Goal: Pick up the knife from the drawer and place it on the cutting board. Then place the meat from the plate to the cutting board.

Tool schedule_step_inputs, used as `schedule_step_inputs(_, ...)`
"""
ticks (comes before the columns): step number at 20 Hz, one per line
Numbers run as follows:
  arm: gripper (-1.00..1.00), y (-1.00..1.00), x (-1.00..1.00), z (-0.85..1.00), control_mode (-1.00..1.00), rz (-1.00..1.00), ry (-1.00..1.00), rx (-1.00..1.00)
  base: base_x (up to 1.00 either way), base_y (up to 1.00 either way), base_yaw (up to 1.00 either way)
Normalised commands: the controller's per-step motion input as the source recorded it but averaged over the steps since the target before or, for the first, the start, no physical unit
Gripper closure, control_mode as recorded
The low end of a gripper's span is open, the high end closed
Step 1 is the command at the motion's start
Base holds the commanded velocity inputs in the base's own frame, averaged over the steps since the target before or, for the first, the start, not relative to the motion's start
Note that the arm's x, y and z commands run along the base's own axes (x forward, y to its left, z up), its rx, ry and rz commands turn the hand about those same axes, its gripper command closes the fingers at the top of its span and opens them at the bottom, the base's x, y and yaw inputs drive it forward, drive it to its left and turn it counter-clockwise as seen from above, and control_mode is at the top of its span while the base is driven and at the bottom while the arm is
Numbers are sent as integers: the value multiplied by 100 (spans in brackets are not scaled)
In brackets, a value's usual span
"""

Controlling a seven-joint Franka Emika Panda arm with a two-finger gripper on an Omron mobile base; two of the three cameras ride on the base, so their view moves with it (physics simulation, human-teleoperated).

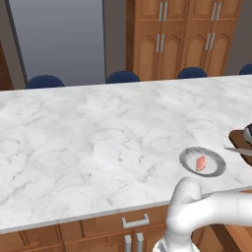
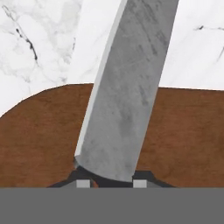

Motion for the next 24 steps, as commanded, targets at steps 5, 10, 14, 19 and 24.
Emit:
schedule_step_inputs(5,-100,0,2,-24,-100,0,1,0,0,0,0)
schedule_step_inputs(10,-100,0,-8,20,-100,0,-1,0,0,0,0)
schedule_step_inputs(14,-100,0,-26,49,-100,0,-7,0,0,0,0)
schedule_step_inputs(19,-100,35,-24,42,-100,-1,-1,0,0,0,0)
schedule_step_inputs(24,-100,97,-2,9,-100,-6,0,-4,0,0,0)
